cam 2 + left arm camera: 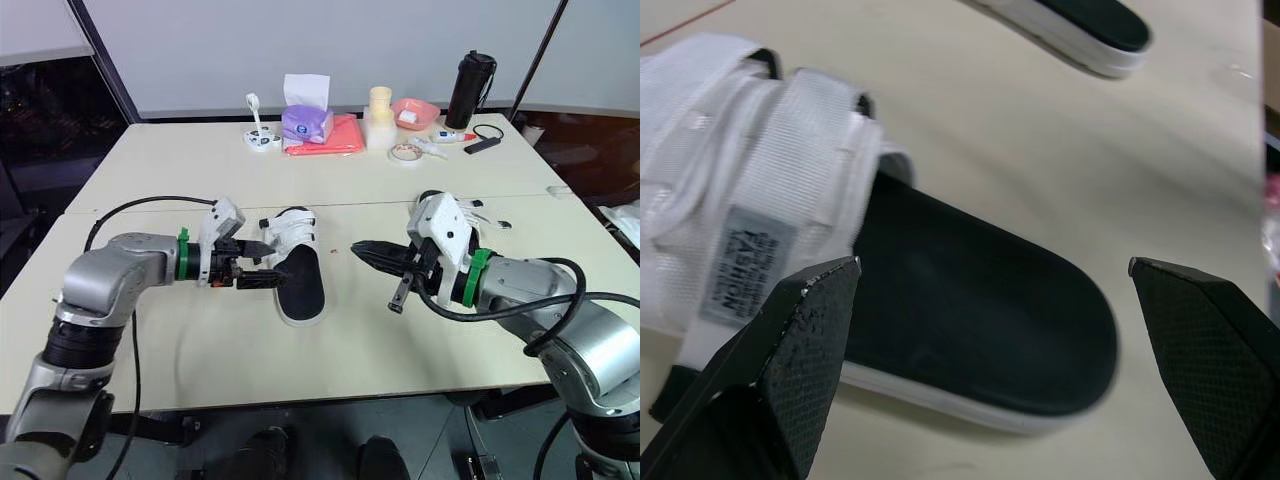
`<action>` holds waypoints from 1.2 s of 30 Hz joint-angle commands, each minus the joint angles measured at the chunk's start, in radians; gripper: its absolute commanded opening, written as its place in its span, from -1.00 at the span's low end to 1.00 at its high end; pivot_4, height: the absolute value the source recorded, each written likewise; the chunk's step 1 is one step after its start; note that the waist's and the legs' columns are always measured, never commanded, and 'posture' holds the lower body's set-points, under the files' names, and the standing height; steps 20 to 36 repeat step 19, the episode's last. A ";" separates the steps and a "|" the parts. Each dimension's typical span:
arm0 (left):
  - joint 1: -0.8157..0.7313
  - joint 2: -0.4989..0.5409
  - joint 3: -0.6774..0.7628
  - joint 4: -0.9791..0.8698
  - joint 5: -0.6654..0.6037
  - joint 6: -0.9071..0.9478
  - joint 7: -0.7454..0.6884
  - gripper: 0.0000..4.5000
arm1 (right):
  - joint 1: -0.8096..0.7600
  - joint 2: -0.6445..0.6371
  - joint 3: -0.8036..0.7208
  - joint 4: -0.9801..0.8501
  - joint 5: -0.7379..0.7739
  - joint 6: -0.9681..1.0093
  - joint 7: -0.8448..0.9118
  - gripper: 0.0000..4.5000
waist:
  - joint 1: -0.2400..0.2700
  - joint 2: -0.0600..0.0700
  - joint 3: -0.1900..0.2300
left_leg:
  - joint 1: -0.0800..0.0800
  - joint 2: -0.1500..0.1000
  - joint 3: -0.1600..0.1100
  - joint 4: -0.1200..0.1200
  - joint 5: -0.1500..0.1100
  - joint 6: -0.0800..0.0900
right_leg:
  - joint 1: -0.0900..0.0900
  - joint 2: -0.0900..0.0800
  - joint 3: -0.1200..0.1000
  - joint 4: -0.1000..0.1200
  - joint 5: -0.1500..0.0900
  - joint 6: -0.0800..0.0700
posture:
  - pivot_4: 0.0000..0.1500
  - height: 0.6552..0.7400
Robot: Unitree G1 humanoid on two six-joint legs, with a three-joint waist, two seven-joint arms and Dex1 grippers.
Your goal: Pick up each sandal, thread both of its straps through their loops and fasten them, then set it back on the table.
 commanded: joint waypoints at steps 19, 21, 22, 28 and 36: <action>0.119 0.134 0.149 -0.147 -0.308 -0.104 -0.022 0.99 | 0.143 -0.172 -0.191 0.079 -0.110 -0.064 0.183 -1.00 | 0.001 0.002 0.002 | 0.000 0.001 0.001 0.000 0.000 0.000 | 0.000 -0.001 0.001 -0.002 0.000 -0.001 | 1.00 0.87; 0.119 0.134 0.149 -0.147 -0.308 -0.104 -0.022 0.99 | 0.143 -0.172 -0.191 0.079 -0.110 -0.064 0.183 -1.00 | 0.001 0.002 0.002 | 0.000 0.001 0.001 0.000 0.000 0.000 | 0.000 -0.001 0.001 -0.002 0.000 -0.001 | 1.00 0.87; 0.119 0.134 0.149 -0.147 -0.308 -0.104 -0.022 0.99 | 0.143 -0.172 -0.191 0.079 -0.110 -0.064 0.183 -1.00 | 0.001 0.002 0.002 | 0.000 0.001 0.001 0.000 0.000 0.000 | 0.000 -0.001 0.001 -0.002 0.000 -0.001 | 1.00 0.87; 0.119 0.134 0.149 -0.147 -0.308 -0.104 -0.022 0.99 | 0.143 -0.172 -0.191 0.079 -0.110 -0.064 0.183 -1.00 | 0.001 0.002 0.002 | 0.000 0.001 0.001 0.000 0.000 0.000 | 0.000 -0.001 0.001 -0.002 0.000 -0.001 | 1.00 0.87; 0.119 0.134 0.149 -0.147 -0.308 -0.104 -0.022 0.99 | 0.143 -0.172 -0.191 0.079 -0.110 -0.064 0.183 -1.00 | 0.001 0.002 0.002 | 0.000 0.001 0.001 0.000 0.000 0.000 | 0.000 -0.001 0.001 -0.002 0.000 -0.001 | 1.00 0.87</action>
